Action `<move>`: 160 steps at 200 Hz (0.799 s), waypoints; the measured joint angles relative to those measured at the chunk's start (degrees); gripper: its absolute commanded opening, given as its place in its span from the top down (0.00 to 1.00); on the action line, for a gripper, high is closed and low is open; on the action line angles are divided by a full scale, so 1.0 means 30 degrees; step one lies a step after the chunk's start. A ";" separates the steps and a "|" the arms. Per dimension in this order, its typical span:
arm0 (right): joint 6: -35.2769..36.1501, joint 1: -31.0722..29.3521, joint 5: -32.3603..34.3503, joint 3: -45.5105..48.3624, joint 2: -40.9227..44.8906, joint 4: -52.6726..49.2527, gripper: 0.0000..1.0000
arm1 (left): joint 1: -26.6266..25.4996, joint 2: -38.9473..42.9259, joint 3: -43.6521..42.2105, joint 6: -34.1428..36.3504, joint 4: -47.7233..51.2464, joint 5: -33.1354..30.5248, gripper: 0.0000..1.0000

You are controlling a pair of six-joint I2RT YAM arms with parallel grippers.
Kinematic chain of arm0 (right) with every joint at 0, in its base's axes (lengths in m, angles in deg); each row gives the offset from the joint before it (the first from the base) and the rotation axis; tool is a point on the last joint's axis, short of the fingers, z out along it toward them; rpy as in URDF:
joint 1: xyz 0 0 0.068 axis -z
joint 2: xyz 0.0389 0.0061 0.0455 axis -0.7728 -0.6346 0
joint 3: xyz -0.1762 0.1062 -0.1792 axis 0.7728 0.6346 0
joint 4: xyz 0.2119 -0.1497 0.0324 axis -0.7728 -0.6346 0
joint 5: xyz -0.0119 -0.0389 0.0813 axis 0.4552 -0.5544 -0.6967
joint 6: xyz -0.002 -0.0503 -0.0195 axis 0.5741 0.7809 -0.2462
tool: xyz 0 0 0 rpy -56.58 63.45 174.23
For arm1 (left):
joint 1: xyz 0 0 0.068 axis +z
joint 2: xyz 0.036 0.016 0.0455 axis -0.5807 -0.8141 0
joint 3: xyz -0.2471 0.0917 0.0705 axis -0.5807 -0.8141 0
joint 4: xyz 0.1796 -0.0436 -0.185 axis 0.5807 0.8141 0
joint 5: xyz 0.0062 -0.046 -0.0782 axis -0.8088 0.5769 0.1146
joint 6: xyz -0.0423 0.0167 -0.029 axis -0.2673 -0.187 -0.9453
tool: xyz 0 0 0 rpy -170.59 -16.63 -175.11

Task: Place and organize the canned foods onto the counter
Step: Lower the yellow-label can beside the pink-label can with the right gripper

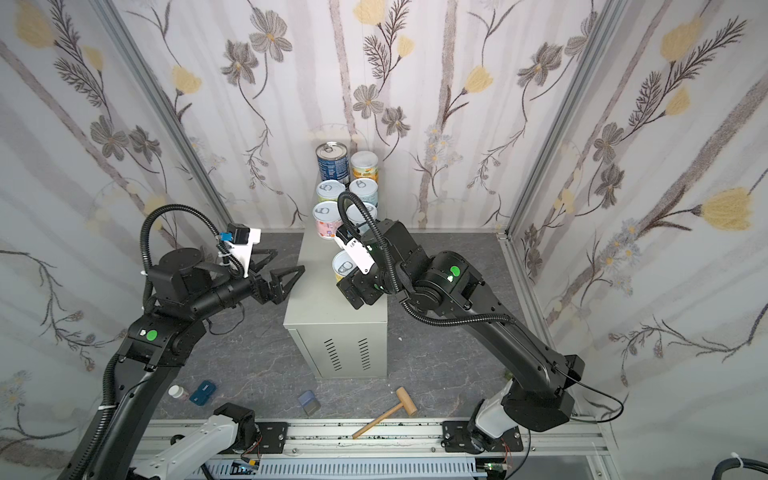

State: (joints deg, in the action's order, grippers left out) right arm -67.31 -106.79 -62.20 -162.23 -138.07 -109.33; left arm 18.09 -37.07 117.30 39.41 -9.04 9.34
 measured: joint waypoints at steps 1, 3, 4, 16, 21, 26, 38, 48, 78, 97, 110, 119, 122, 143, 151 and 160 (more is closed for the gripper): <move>0.0000 0.0000 0.0000 0.0029 0.0015 0.0036 0.13 | 0.0000 -0.0007 0.0000 0.0000 0.0000 0.0000 0.00; -0.0022 0.0000 0.0000 0.0117 0.0051 0.0124 0.14 | 0.0000 -0.0015 0.0000 -0.0007 0.0000 0.0000 0.00; -0.0051 0.0000 -0.0007 0.0168 0.0073 0.0160 0.14 | 0.0000 -0.0022 0.0000 -0.0007 0.0000 0.0000 0.00; -0.0211 0.0000 -0.0022 0.0510 0.0124 0.0561 0.16 | 0.0000 -0.0029 -0.0007 -0.0066 -0.0036 0.0015 0.00; -0.0211 0.0000 -0.0022 0.0619 0.0109 0.0692 0.17 | 0.0000 -0.0022 -0.0007 -0.0066 -0.0073 0.0022 0.00; -0.0240 0.0000 -0.0029 0.0685 0.0073 0.0787 0.18 | 0.0000 -0.0022 -0.0007 -0.0066 -0.0095 0.0058 0.00; -0.0284 0.0000 -0.0036 0.0823 0.0022 0.1137 0.21 | 0.0000 -0.0022 -0.0007 -0.0066 -0.0087 0.0087 0.00; -0.0437 0.0000 -0.0036 0.0940 0.0022 0.1333 0.23 | 0.0000 -0.0022 -0.0007 -0.0066 -0.0087 0.0131 0.00; -0.0976 0.0066 0.0270 0.1545 0.0022 0.2433 0.31 | 0.0000 -0.0029 -0.0007 -0.0066 -0.0087 0.0313 0.00; -0.1188 0.0357 0.0408 0.2055 0.0044 0.3402 0.35 | 0.0000 0.0000 -0.0007 -0.0051 -0.0080 0.0495 0.00; -0.1290 0.0743 0.0393 0.2244 0.0029 0.3861 0.35 | 0.0000 0.0073 -0.0007 -0.0036 -0.0080 0.0627 0.00; -0.1290 0.1020 0.0408 0.2259 -0.0044 0.3993 0.35 | 0.0000 0.0131 -0.0007 -0.0029 -0.0080 0.0699 0.00; -0.1297 0.1137 0.0401 0.2251 -0.0087 0.4036 0.35 | 0.0000 0.0153 -0.0007 -0.0015 -0.0080 0.0729 0.00; -0.1311 0.1719 0.0386 0.2164 -0.0437 0.4561 0.36 | 0.0000 0.0277 -0.0036 0.0015 -0.0073 0.0809 0.00; -0.1319 0.1902 0.0386 0.2040 -0.0619 0.4699 0.36 | 0.0000 0.0306 -0.0044 0.0015 -0.0080 0.0823 0.00; -0.1319 0.2040 0.0321 0.1902 -0.0823 0.4816 0.36 | 0.0000 0.0328 -0.0044 0.0015 -0.0080 0.0852 0.00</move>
State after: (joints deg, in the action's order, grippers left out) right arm -71.26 -100.67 -61.24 -156.53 -140.54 -94.89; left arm 18.09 -36.09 117.17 39.45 -9.28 11.90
